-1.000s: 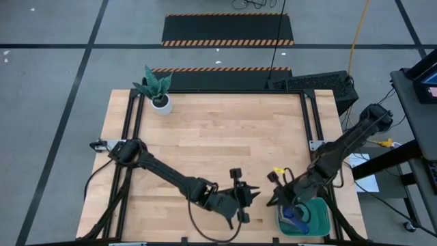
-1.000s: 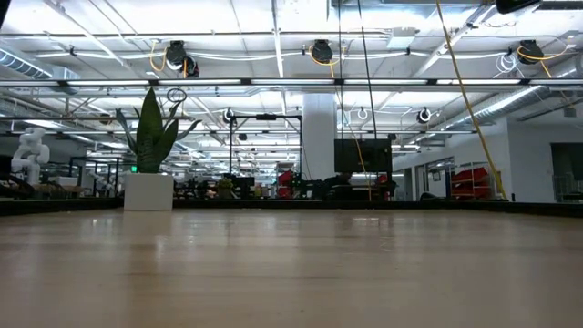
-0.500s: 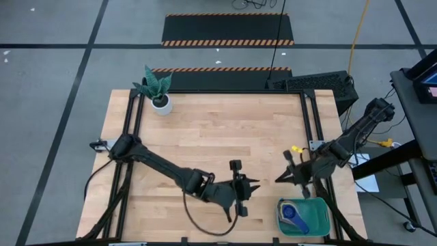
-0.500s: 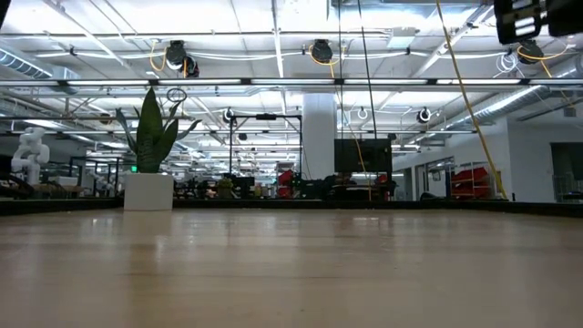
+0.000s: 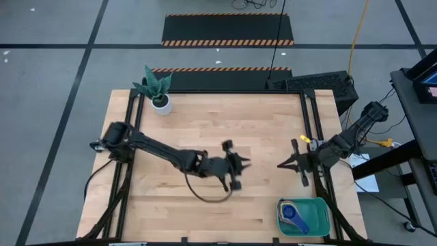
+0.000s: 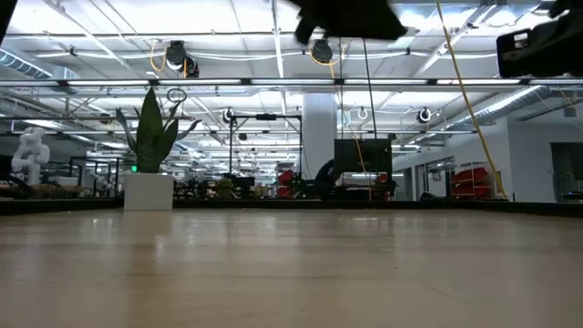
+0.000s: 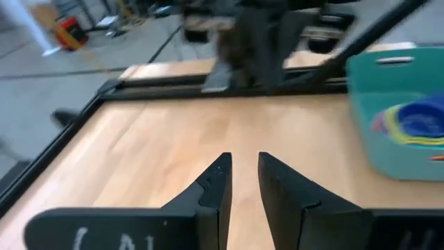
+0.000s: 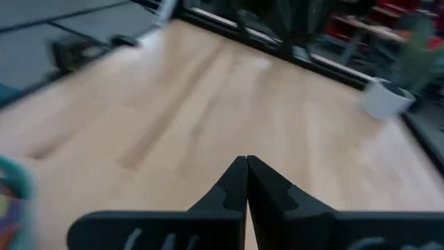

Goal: Nest measuring cups in basket
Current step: Return to Home Position

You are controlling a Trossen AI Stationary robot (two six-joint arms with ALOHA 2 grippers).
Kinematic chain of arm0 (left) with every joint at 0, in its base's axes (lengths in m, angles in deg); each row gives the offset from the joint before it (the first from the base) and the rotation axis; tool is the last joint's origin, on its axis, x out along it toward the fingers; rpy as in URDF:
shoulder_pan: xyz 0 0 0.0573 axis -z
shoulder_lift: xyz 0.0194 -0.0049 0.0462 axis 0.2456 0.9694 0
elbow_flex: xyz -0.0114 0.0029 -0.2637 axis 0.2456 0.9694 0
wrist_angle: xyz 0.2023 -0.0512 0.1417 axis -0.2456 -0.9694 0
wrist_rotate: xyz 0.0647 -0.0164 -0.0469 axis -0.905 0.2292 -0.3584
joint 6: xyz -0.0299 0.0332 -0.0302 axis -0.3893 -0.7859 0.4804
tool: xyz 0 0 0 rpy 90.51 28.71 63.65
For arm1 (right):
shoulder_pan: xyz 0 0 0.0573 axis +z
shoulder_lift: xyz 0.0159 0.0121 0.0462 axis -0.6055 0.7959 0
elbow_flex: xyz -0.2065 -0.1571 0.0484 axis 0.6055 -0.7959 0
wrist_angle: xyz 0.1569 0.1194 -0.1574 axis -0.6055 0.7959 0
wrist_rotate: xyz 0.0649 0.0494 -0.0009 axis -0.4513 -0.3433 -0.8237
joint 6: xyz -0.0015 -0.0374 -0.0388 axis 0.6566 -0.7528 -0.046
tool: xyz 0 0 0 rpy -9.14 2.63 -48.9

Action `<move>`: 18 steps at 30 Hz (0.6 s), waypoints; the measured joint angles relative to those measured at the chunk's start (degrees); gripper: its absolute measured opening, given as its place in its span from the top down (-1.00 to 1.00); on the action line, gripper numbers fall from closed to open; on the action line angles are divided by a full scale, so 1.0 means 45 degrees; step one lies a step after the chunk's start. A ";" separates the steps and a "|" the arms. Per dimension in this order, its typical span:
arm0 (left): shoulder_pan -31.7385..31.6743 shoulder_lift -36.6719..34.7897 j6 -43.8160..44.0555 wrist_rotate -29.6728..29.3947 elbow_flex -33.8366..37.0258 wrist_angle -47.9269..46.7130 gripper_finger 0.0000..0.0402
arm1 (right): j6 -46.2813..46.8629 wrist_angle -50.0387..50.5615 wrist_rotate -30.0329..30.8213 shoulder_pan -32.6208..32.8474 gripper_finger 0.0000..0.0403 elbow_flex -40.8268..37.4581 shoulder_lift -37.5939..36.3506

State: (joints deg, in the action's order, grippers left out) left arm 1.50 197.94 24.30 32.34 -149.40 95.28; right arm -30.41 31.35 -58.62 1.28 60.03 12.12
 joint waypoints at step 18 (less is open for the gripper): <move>-0.1099 -0.5591 0.0862 0.0243 0.9358 0.6022 0.62 | -0.1157 -0.2243 0.0669 -0.0845 1.00 -0.2010 -0.1783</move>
State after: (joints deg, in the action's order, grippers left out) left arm -3.44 172.78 28.17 33.43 -107.29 122.38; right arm -35.61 21.26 -55.61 -2.52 50.98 4.09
